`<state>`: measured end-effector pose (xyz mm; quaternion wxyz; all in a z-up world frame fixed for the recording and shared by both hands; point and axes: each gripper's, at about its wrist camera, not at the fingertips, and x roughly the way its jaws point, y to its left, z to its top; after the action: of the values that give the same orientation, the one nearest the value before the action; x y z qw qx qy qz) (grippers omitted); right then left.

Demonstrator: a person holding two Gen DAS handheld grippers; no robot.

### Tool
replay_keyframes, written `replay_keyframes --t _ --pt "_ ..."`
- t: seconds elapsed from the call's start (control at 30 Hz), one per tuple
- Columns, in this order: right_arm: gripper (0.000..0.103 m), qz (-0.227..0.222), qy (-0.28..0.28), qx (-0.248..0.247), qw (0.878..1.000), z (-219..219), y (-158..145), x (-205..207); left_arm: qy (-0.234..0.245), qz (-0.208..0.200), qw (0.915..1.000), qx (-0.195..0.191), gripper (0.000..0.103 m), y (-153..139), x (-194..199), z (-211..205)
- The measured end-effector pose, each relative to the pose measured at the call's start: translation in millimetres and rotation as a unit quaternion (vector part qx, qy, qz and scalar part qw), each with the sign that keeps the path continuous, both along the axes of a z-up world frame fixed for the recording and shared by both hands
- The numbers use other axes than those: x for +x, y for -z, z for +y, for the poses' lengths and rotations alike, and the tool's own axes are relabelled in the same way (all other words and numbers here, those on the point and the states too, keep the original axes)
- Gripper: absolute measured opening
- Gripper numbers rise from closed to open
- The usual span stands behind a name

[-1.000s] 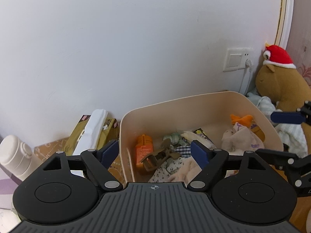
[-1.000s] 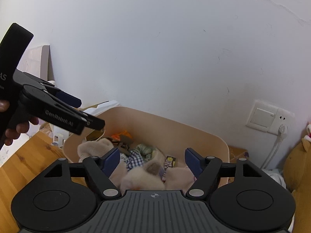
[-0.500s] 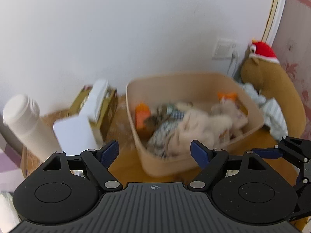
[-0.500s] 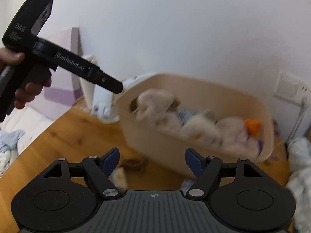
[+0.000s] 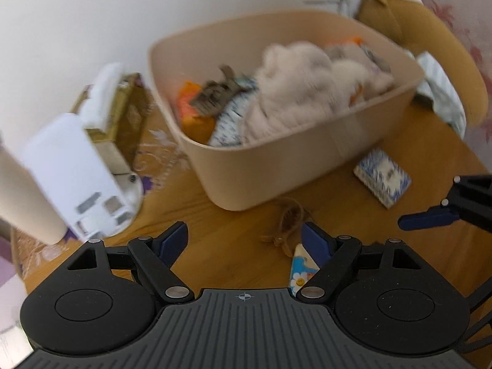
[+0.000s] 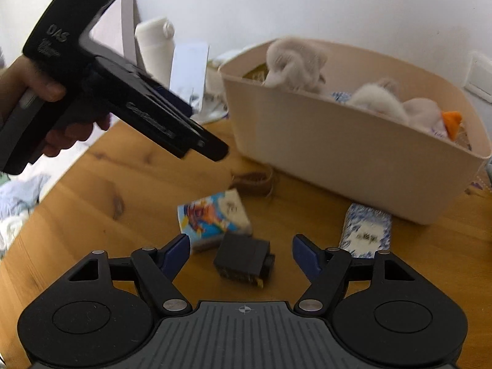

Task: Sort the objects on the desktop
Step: 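Grasp the brown hair tie with the left tool while the right tool grasps the black box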

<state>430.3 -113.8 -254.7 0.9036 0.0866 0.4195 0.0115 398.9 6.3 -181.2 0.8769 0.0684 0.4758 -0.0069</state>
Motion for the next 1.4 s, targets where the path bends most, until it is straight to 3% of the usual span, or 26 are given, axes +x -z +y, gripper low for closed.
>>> replay_keyframes --t 0.27,0.57,0.77,0.93,1.0,1.07,1.4 --pt "0.073 0.021 0.023 0.020 0.999 -9 11 0 0.053 0.027 0.9979 0.024 0.082 33 17 -22" --pt "0.072 0.027 0.020 0.024 0.999 -14 14 -3 0.045 0.039 0.9979 0.026 0.082 50 31 -21" --pt "0.066 0.031 0.015 0.025 0.999 -14 16 -3 0.056 0.035 0.9978 -0.011 0.065 51 33 -20" --pt "0.050 0.034 0.011 0.028 0.999 -15 18 1 0.067 0.035 0.9970 -0.014 0.049 49 31 -22" --pt "0.046 0.034 0.012 0.028 0.999 -16 17 0 0.070 0.038 0.9967 -0.015 0.031 48 30 -23" --pt "0.044 0.033 0.014 0.028 0.999 -16 17 -2 0.069 0.044 0.9964 -0.022 0.020 46 31 -21" --pt "0.042 0.019 0.021 0.009 1.000 -17 6 -18 0.052 0.047 0.9971 -0.031 0.019 38 19 -20"
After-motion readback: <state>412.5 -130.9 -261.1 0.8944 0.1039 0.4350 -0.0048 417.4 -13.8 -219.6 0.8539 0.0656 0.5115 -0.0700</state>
